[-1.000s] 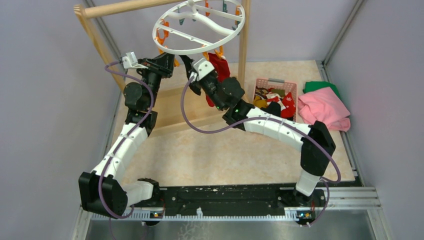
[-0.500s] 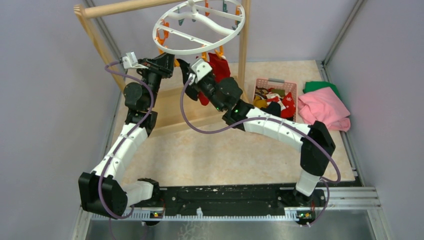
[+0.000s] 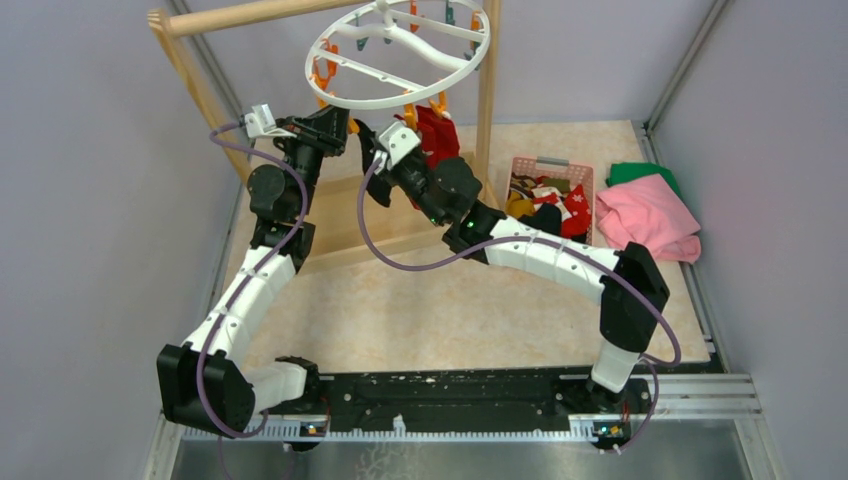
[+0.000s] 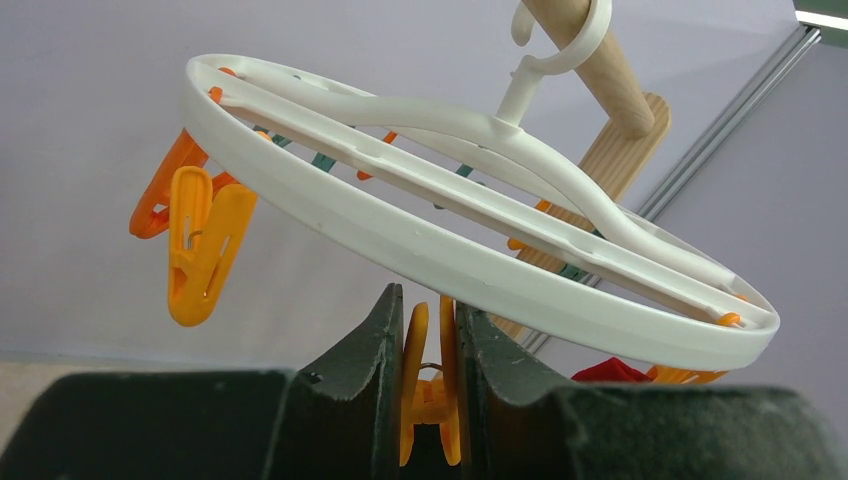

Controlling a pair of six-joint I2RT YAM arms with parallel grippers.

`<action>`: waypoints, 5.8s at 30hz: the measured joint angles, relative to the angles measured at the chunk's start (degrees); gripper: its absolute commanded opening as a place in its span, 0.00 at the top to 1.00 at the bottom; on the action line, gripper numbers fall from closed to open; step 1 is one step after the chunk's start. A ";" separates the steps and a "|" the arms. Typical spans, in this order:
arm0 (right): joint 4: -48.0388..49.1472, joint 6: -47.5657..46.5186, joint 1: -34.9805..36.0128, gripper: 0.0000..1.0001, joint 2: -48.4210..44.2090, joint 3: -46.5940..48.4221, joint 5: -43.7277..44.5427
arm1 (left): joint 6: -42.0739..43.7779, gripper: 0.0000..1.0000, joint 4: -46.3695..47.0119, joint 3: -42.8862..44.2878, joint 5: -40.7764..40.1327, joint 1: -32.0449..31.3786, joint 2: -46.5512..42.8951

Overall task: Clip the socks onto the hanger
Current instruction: Clamp the sock onto the hanger, then pick up the sock from the bin.

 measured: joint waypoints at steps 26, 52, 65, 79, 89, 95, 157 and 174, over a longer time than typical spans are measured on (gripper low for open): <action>3.15 -1.44 2.01 1.00 1.11 0.00 1.92 | -1.84 1.00 -0.50 0.00 -1.68 -0.17 0.00; 9.99 -4.33 3.82 1.00 4.02 0.02 5.66 | -2.93 1.00 -1.29 -0.22 -2.93 -0.22 -0.39; 11.21 -6.36 4.09 1.00 4.07 0.57 5.68 | -2.93 1.00 -1.29 -0.22 -2.93 -0.28 -0.37; 11.67 -6.51 4.57 1.00 4.07 1.51 5.49 | -2.91 0.86 -1.27 -0.22 -2.95 -0.33 -0.37; 11.67 -6.51 4.57 1.00 4.07 1.51 5.88 | -2.97 0.52 -1.75 -0.57 -3.69 -0.31 -0.61; 11.65 -6.51 4.57 1.00 4.09 1.51 6.54 | -3.17 0.34 -3.82 -1.99 -4.15 -0.61 -0.74; 37.88 18.47 -13.03 0.02 -16.98 -52.43 -33.75 | 14.25 0.02 10.91 -50.71 22.25 -0.79 -30.23; 34.10 26.40 -15.52 0.02 -14.53 -52.52 -26.56 | 13.60 0.02 1.73 -53.55 19.61 -0.85 -28.24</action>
